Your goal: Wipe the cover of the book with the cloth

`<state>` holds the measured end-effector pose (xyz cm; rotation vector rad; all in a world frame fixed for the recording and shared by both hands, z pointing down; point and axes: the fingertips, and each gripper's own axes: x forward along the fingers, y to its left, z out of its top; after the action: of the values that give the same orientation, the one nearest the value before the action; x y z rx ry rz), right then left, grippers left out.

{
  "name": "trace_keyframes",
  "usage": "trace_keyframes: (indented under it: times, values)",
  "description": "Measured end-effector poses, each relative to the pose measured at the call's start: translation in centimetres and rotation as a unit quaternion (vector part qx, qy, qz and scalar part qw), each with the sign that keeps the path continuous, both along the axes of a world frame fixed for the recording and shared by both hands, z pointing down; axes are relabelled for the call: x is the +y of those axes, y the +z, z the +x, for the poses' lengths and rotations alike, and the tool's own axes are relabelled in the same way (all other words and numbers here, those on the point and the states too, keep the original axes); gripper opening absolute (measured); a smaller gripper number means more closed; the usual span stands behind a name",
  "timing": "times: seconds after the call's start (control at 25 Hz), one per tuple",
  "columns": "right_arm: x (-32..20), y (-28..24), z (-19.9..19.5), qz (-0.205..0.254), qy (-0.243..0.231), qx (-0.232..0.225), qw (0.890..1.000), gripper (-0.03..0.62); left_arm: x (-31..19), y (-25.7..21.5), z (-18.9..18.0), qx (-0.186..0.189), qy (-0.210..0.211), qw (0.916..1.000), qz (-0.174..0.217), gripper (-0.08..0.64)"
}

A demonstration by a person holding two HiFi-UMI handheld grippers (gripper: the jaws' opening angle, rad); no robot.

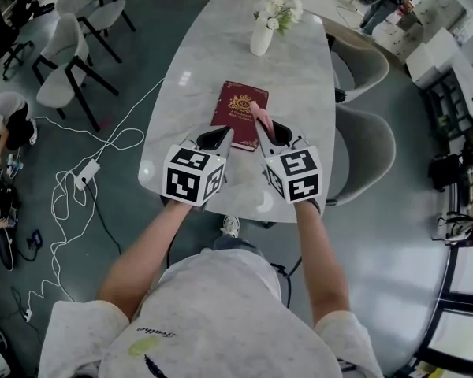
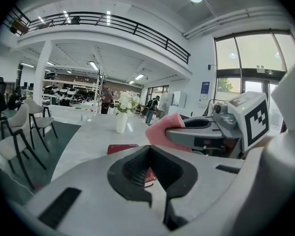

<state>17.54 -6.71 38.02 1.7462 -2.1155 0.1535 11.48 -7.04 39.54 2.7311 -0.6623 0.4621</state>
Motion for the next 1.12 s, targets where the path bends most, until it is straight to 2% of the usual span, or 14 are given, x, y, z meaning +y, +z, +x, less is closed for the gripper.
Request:
trace_keyframes:
  times: [0.2,0.6,0.88,1.12]
  values:
    - [-3.6,0.9,2.9,-0.012,-0.012,0.008,1.000,0.020,-3.4,0.9,2.3,0.003,-0.015,0.9998,-0.011,0.006]
    - [-9.6,4.9,8.5,-0.056,-0.034,0.019,0.998,0.020,-8.5,3.8,6.3,-0.026,-0.041,0.9985,-0.025,0.006]
    - [-12.8,9.3,11.0,-0.097,-0.053,0.045,0.993,0.020,-10.4,6.2,8.3,-0.025,-0.061,0.9963,-0.055,0.006]
    - [-15.5,12.8,12.2,-0.116,-0.069,0.079,0.988,0.020,-11.5,7.6,9.0,-0.038,-0.070,0.9950,-0.061,0.006]
